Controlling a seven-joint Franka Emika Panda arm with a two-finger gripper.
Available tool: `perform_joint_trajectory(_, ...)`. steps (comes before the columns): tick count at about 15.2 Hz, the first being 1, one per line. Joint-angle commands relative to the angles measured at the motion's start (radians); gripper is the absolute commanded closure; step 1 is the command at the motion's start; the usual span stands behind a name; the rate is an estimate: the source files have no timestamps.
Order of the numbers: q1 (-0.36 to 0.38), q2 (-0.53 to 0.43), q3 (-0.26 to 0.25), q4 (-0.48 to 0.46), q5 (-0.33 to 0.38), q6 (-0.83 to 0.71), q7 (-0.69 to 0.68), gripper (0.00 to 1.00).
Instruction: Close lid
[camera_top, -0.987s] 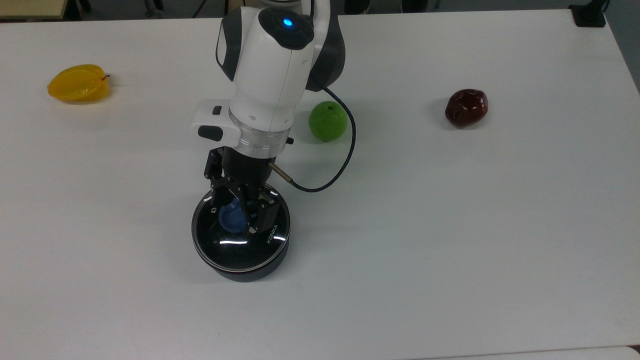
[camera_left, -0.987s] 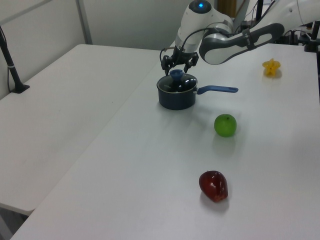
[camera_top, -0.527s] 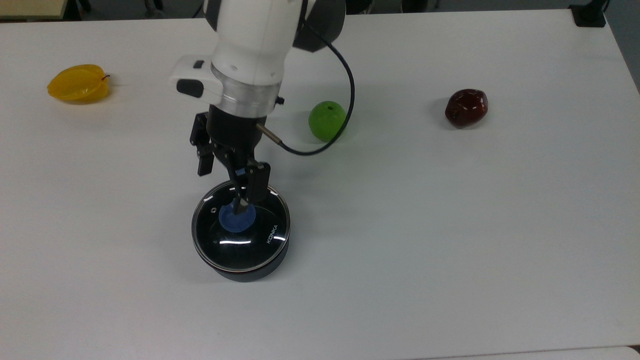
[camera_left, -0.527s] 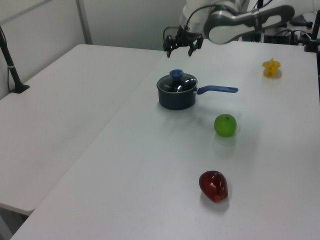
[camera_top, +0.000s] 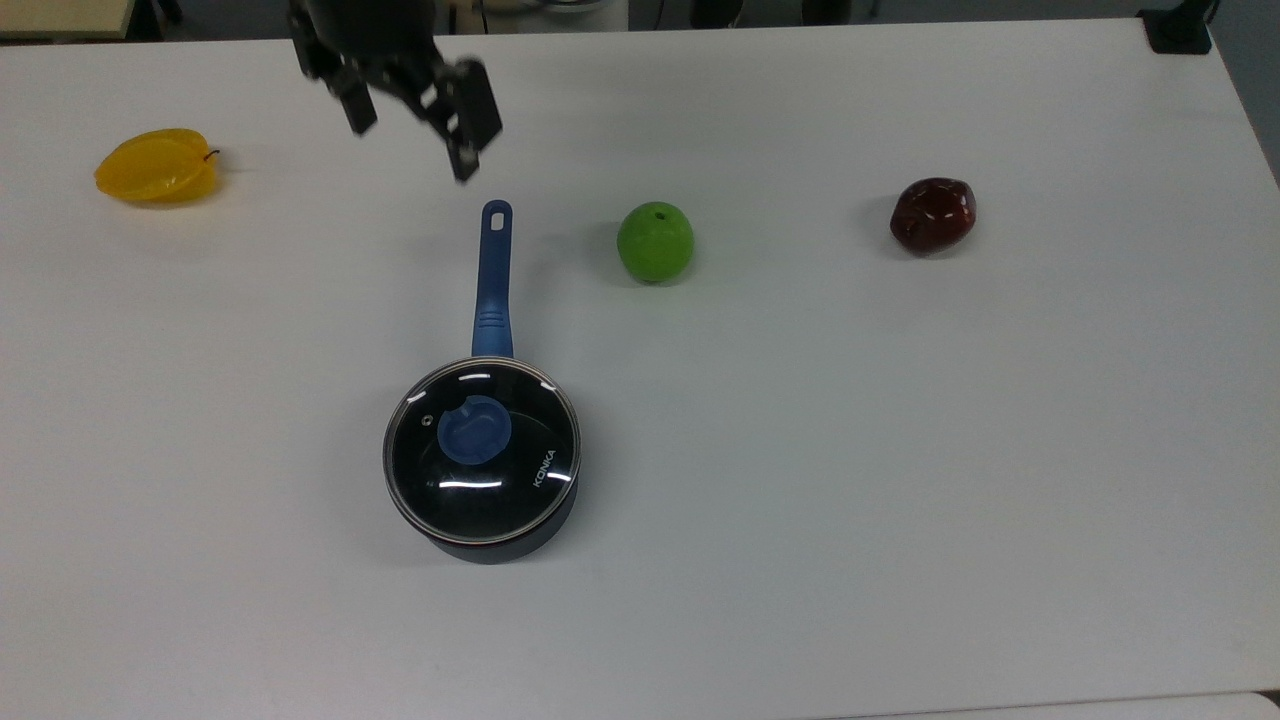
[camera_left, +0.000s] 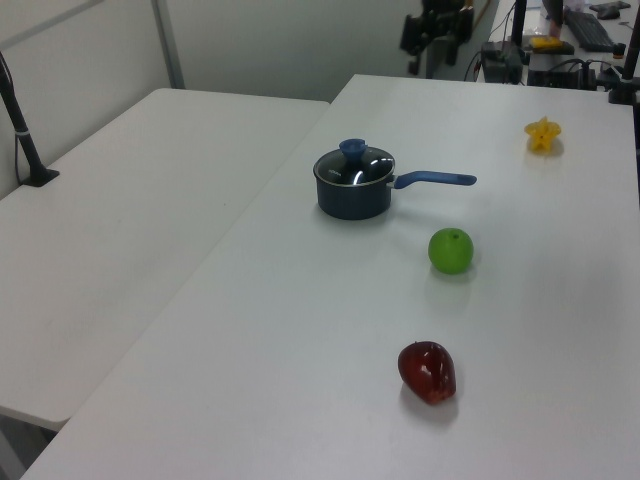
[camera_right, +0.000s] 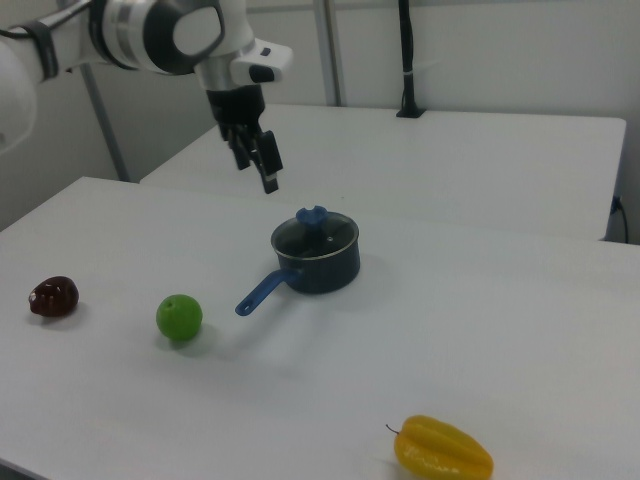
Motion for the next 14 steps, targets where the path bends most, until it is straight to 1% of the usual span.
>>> perform_joint_trajectory(1, -0.012, -0.173, -0.006, -0.187, 0.058, -0.072, -0.212, 0.0)
perform_joint_trajectory(4, -0.012, -0.241, -0.004, -0.251, 0.057, -0.101, -0.267, 0.0)
perform_joint_trajectory(5, -0.013, -0.25, -0.006, -0.253, 0.052, -0.114, -0.299, 0.0)
perform_joint_trajectory(10, -0.015, -0.241, -0.006, -0.239, 0.034, -0.109, -0.312, 0.0)
perform_joint_trajectory(14, -0.016, -0.247, -0.006, -0.238, 0.032, -0.114, -0.338, 0.0)
